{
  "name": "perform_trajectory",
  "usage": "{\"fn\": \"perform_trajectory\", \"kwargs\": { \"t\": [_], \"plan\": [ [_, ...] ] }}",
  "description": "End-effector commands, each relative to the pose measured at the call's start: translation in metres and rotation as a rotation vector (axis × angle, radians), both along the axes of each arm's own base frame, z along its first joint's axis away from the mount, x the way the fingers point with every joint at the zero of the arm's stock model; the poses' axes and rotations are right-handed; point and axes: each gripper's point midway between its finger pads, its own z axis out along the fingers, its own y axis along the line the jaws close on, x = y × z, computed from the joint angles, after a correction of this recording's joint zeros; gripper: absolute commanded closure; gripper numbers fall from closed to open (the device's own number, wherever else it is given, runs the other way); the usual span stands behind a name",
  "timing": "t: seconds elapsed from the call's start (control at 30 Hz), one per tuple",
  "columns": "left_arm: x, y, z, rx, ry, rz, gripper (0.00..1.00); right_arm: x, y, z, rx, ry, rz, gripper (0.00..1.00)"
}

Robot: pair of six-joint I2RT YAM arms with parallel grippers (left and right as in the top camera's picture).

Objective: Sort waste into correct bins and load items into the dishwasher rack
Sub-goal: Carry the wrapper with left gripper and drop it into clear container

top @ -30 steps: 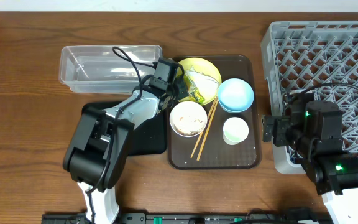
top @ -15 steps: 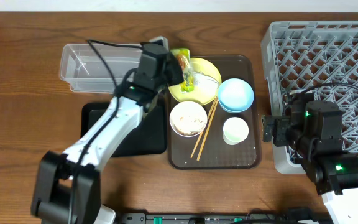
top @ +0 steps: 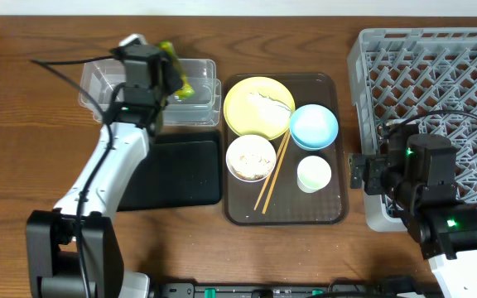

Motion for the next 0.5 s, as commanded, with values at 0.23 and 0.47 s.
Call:
{"fn": "perform_trajectory", "kwargs": {
  "t": [0.23,0.47],
  "plan": [
    [-0.001,-0.022,0.005,0.083,-0.004,-0.207,0.59,0.002,0.001,0.009,-0.004,-0.021,0.011,0.02],
    [-0.036,-0.081,0.009,0.312,0.151,-0.548,0.59,0.002,0.001,0.009,-0.004,-0.021,0.011,0.01]
  ]
}}
